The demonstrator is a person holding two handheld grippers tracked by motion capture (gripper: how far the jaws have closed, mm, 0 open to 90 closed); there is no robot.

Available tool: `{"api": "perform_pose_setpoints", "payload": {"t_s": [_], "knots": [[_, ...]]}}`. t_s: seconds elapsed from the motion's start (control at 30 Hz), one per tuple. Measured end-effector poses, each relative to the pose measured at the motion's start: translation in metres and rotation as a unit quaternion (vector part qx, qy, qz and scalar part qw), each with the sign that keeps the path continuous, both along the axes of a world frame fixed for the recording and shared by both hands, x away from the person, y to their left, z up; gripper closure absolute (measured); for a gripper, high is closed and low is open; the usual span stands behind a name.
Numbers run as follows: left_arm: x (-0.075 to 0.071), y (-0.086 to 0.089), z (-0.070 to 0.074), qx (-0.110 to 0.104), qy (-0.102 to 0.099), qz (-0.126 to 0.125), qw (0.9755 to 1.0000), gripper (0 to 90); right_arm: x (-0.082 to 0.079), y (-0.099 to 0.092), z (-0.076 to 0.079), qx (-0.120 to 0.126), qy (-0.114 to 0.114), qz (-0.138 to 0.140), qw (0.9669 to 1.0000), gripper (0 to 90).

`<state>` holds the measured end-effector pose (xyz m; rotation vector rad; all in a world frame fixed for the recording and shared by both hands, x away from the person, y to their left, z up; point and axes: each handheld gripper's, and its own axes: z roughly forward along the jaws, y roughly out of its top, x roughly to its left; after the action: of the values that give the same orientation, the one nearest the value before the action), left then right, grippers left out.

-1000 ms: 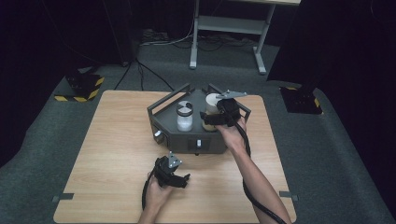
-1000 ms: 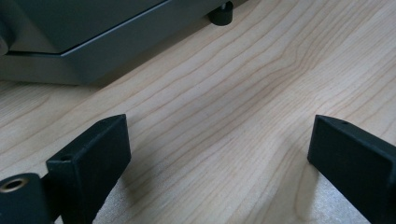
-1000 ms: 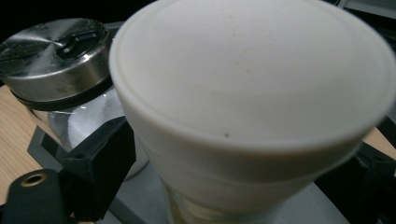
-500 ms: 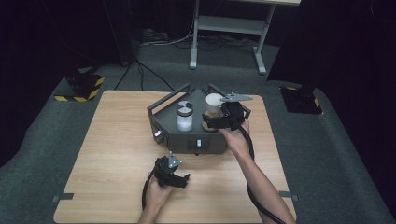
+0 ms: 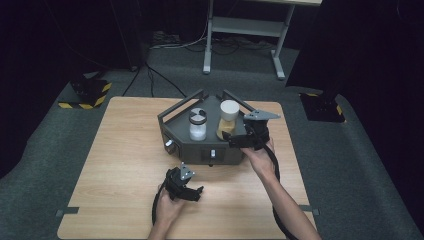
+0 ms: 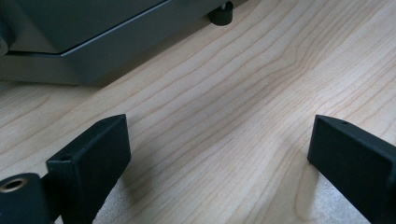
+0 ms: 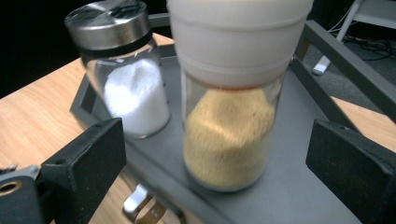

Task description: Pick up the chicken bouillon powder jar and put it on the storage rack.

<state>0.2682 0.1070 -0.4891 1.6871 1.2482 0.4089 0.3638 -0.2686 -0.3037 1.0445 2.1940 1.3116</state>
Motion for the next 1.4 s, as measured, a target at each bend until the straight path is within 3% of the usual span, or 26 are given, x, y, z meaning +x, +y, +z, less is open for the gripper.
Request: {"api": "perform_pose_setpoints", "payload": {"t_s": [0.2,0.47,0.83,1.07,1.4], "knots": [[0.0,0.0,0.0,0.001,0.0,0.0,1.0,5.8,-0.014,-0.011,-0.007,0.0,-0.003,0.007,1.0,4.5],[0.0,0.0,0.0,0.001,0.0,0.0,1.0,5.8,-0.025,-0.025,-0.023,0.007,0.01,0.007,0.9999,4.5],[0.0,0.0,0.0,0.0,0.0,0.001,1.0,5.8,-0.036,-0.033,-0.045,0.002,0.021,-0.001,0.9998,4.9],[0.0,0.0,0.0,0.0,0.0,0.001,1.0,5.8,-0.043,-0.035,-0.062,0.0,0.025,-0.008,0.9997,5.4],[0.0,0.0,0.0,0.0,0.0,0.001,1.0,5.8,-0.053,-0.038,-0.101,-0.01,0.039,-0.03,0.9987,6.5]]}}
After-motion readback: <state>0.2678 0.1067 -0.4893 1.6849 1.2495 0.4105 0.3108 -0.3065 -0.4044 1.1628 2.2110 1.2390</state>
